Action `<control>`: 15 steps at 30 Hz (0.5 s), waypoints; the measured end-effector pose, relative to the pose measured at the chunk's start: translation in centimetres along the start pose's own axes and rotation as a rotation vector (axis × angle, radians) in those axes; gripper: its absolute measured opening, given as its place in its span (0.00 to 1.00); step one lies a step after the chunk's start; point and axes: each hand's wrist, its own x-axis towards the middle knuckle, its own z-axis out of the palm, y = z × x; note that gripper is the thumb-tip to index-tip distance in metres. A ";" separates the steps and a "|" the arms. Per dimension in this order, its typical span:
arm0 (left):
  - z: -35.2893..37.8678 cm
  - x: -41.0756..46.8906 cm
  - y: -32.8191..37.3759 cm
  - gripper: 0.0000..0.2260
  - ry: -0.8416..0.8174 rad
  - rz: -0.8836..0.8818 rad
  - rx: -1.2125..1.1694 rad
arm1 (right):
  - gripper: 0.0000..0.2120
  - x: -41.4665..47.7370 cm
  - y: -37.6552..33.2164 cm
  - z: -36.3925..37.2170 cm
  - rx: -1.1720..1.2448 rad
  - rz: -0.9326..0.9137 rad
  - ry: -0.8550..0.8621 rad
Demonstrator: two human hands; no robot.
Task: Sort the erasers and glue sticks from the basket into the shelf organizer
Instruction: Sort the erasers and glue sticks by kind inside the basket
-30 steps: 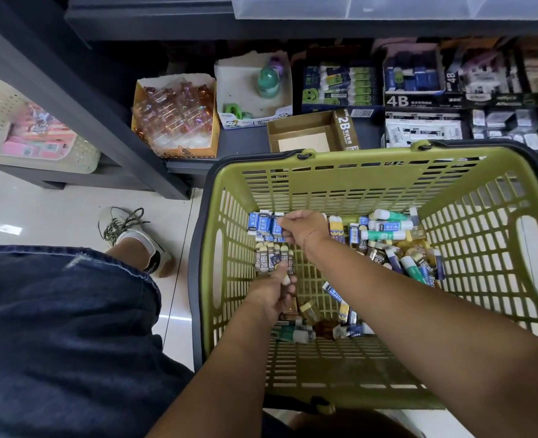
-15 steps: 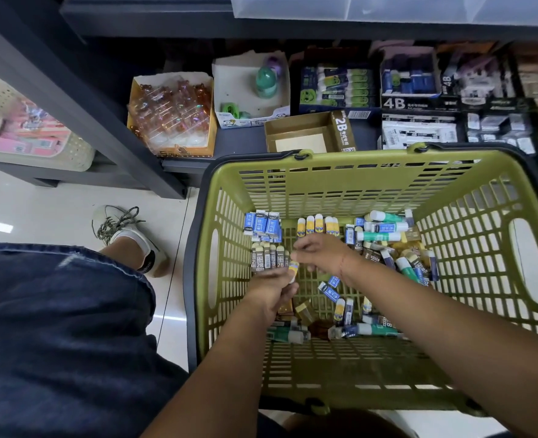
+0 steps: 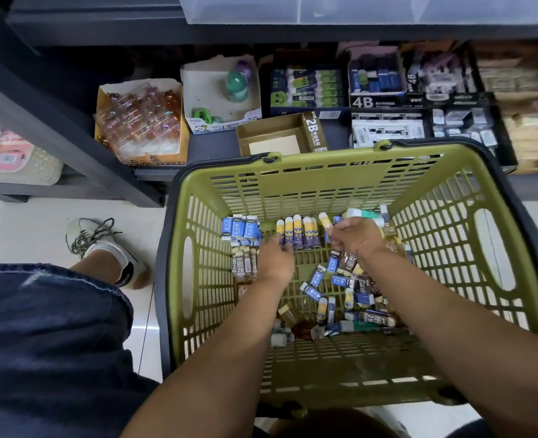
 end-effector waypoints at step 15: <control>1.9 2.3 -2.1 0.28 -0.073 -0.053 -0.025 | 0.10 1.1 1.1 2.1 -0.137 -0.065 0.098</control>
